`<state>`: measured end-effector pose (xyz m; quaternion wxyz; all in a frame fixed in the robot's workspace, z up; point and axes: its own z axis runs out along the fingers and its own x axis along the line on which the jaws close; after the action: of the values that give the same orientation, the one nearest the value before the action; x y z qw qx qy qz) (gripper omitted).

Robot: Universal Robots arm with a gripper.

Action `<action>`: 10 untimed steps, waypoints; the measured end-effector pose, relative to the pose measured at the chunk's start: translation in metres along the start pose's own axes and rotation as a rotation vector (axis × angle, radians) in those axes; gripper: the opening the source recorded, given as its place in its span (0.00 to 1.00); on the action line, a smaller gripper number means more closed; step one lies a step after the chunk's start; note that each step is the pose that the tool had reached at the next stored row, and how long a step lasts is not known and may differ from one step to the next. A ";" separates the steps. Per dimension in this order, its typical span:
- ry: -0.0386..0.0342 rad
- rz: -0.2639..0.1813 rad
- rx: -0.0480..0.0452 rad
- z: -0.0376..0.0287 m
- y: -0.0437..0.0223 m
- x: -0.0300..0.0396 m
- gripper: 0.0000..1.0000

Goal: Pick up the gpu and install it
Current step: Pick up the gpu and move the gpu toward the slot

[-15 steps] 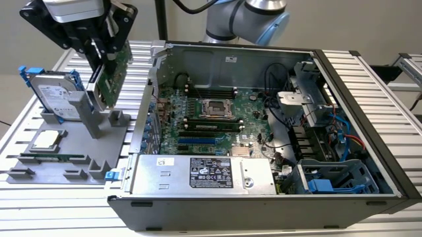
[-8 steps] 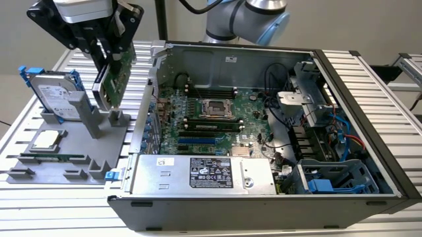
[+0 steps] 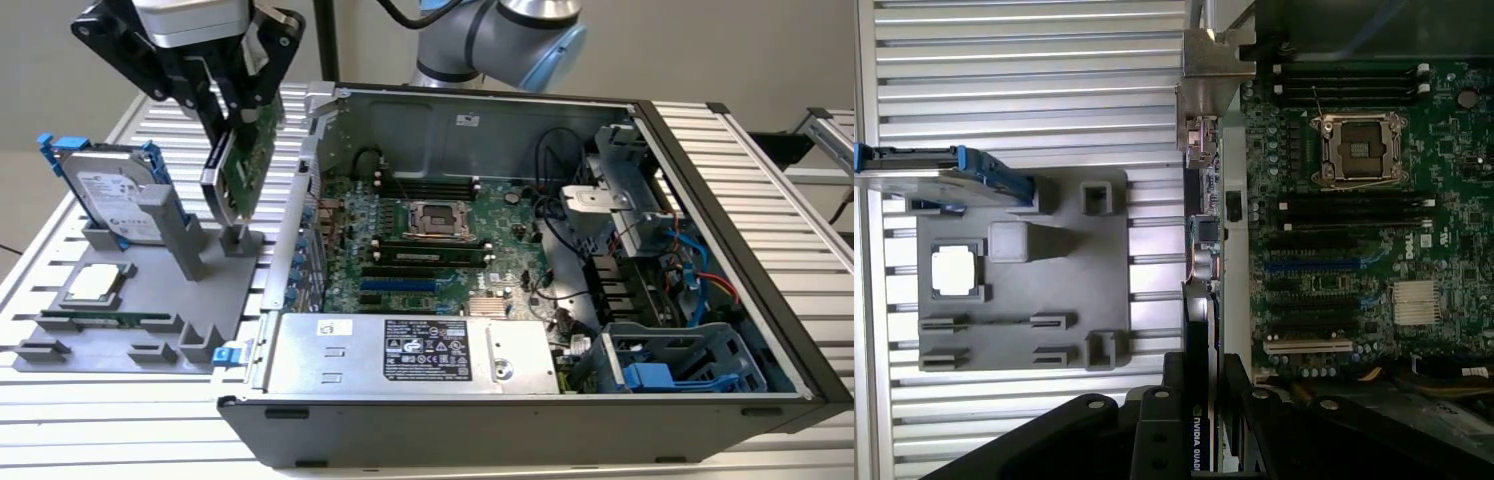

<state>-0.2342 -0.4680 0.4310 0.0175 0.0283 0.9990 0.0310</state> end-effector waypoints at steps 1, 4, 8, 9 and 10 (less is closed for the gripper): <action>-0.0001 0.000 0.0000 0.0001 0.0001 -0.0010 0.00; 0.0001 0.000 0.0001 0.0001 0.0002 -0.0043 0.00; 0.0001 0.000 0.0001 0.0003 0.0005 -0.0088 0.00; 0.0001 0.000 0.0000 0.0003 0.0006 -0.0099 0.00; 0.0000 0.000 0.0000 0.0004 0.0006 -0.0110 0.00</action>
<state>-0.2232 -0.4680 0.4310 0.0175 0.0284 0.9990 0.0309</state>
